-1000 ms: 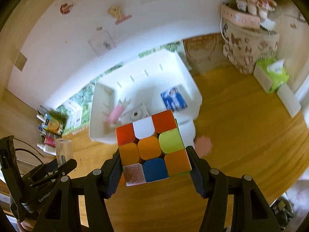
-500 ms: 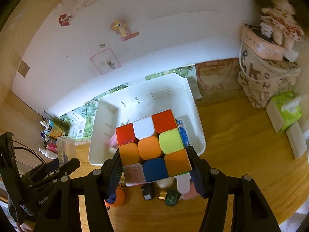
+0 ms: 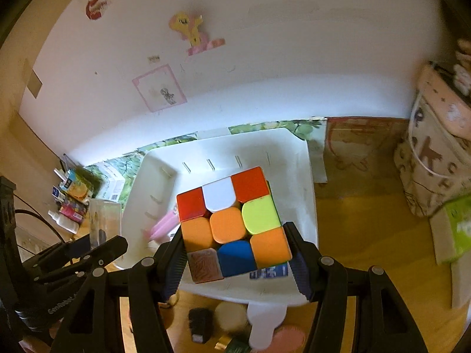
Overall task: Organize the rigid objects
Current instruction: 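Carry the clear sticker box and Rubik's cube over the white bin with both tools, then open both tools to drop the sticker box and cube into the bin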
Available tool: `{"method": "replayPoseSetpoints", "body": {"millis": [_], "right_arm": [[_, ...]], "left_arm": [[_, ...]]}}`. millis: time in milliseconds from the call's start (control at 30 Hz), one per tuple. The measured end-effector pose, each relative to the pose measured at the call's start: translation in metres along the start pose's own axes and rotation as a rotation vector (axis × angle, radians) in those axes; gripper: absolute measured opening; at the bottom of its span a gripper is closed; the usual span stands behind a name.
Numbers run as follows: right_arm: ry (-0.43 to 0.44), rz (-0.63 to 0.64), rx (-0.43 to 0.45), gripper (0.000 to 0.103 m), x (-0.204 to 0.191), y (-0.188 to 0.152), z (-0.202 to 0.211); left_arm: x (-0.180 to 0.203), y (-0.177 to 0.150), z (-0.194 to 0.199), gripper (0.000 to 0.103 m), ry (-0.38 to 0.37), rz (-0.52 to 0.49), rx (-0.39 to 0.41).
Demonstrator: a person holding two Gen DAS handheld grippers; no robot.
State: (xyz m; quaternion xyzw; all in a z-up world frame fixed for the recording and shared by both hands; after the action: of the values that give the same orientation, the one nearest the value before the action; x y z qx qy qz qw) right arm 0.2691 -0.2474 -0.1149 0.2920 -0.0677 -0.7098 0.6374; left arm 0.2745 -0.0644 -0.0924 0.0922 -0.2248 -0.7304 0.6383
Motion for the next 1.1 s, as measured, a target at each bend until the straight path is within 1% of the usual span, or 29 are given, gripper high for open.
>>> {"method": "replayPoseSetpoints", "body": {"millis": [133, 333, 467, 500, 567, 667, 733, 800, 867, 900, 967, 1100], "right_arm": [[0.025, 0.018, -0.005, 0.062, 0.006, 0.006, -0.019], [0.037, 0.065, 0.036, 0.062, 0.01, 0.012, -0.033], [0.065, 0.08, 0.047, 0.062, 0.011, 0.013, -0.041], [0.068, 0.084, 0.052, 0.062, 0.011, 0.013, -0.043], [0.058, 0.089, 0.059, 0.063, 0.012, 0.013, -0.046], [0.048, 0.092, 0.064, 0.063, 0.011, 0.013, -0.05], [0.061, 0.096, 0.086, 0.063, 0.011, 0.014, -0.048], [0.07, 0.109, 0.117, 0.063, 0.007, 0.016, -0.044], [0.06, 0.128, 0.144, 0.063, 0.003, 0.017, -0.04], [0.06, 0.136, 0.155, 0.063, 0.002, 0.018, -0.038], [0.061, 0.151, 0.169, 0.069, -0.002, 0.017, -0.035], [0.052, 0.18, 0.191, 0.073, -0.009, 0.014, -0.029]], "left_arm": [[-0.001, 0.002, -0.004, 0.055, -0.017, 0.034, 0.059], [-0.007, 0.001, -0.012, 0.055, -0.038, 0.096, 0.138], [-0.01, -0.003, -0.016, 0.055, -0.038, 0.126, 0.157], [-0.011, -0.003, -0.017, 0.055, -0.045, 0.13, 0.159], [-0.013, -0.004, -0.018, 0.055, -0.089, 0.147, 0.163], [-0.013, -0.003, -0.017, 0.055, -0.099, 0.153, 0.17], [-0.011, -0.002, -0.015, 0.06, -0.088, 0.138, 0.177], [-0.009, -0.001, -0.013, 0.073, -0.072, 0.121, 0.187], [-0.007, 0.0, -0.01, 0.077, -0.068, 0.108, 0.2], [-0.007, 0.001, -0.009, 0.079, -0.067, 0.106, 0.202], [-0.009, 0.0, -0.009, 0.079, -0.052, 0.11, 0.207], [-0.018, -0.006, -0.009, 0.079, -0.053, 0.141, 0.189]]}}
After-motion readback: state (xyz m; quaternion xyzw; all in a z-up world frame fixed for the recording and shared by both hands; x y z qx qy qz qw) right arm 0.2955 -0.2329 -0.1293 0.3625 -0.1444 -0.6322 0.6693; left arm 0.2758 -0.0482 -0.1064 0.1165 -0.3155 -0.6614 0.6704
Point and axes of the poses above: each gripper's, at about its wrist camera, not at the fingertips, and z roughly against the way its jaws point, x to its right, y to its top, the point moved 3 cm from there along -z, roughly the way its jaws point, and after that the axes turned 4 degrees about -x, right-handed, at the moved point
